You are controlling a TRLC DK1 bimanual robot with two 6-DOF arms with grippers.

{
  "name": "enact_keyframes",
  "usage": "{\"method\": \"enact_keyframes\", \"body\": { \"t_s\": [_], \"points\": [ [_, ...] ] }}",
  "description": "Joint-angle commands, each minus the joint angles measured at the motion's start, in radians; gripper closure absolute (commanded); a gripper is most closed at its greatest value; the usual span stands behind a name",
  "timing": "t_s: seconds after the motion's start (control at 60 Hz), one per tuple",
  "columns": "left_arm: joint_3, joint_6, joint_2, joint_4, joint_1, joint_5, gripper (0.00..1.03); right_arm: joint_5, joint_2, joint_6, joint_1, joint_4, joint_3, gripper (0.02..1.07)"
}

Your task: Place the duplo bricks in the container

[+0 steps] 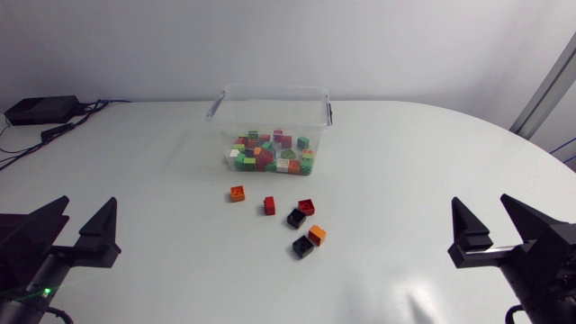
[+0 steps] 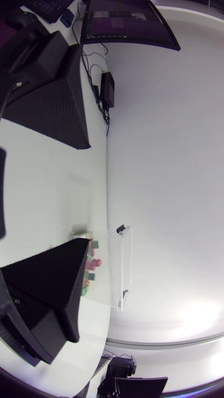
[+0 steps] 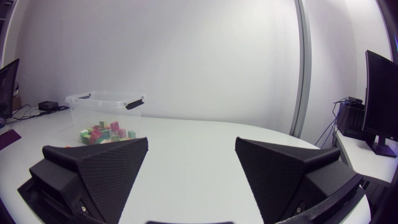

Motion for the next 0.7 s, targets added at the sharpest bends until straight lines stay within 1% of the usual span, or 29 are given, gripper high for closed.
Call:
{"method": "enact_keyframes", "body": {
  "t_s": [0.0, 0.333, 0.433, 0.533, 0.633, 0.683],
  "points": [
    [-0.016, -0.008, -0.010, -0.002, 0.001, -0.003, 0.04, -0.004, -0.007, -0.011, 0.007, -0.008, -0.018, 0.06],
    [-0.002, -0.009, -0.011, 0.003, 0.003, -0.003, 0.04, -0.003, -0.008, -0.011, 0.018, -0.001, -0.007, 0.06],
    [0.061, -0.009, 0.001, -0.017, 0.023, -0.003, 0.04, 0.000, -0.007, -0.011, 0.019, 0.004, 0.026, 0.06],
    [0.142, -0.011, 0.079, -0.037, 0.020, -0.003, 0.04, 0.008, 0.019, -0.011, 0.021, 0.004, 0.079, 0.06],
    [0.240, -0.012, 0.188, -0.055, 0.020, -0.001, 0.04, 0.006, 0.127, -0.011, 0.021, 0.004, 0.161, 0.06],
    [0.296, -0.012, 0.249, -0.068, 0.012, 0.008, 0.04, 0.000, 0.211, -0.010, 0.027, 0.004, 0.220, 0.06]
  ]
}}
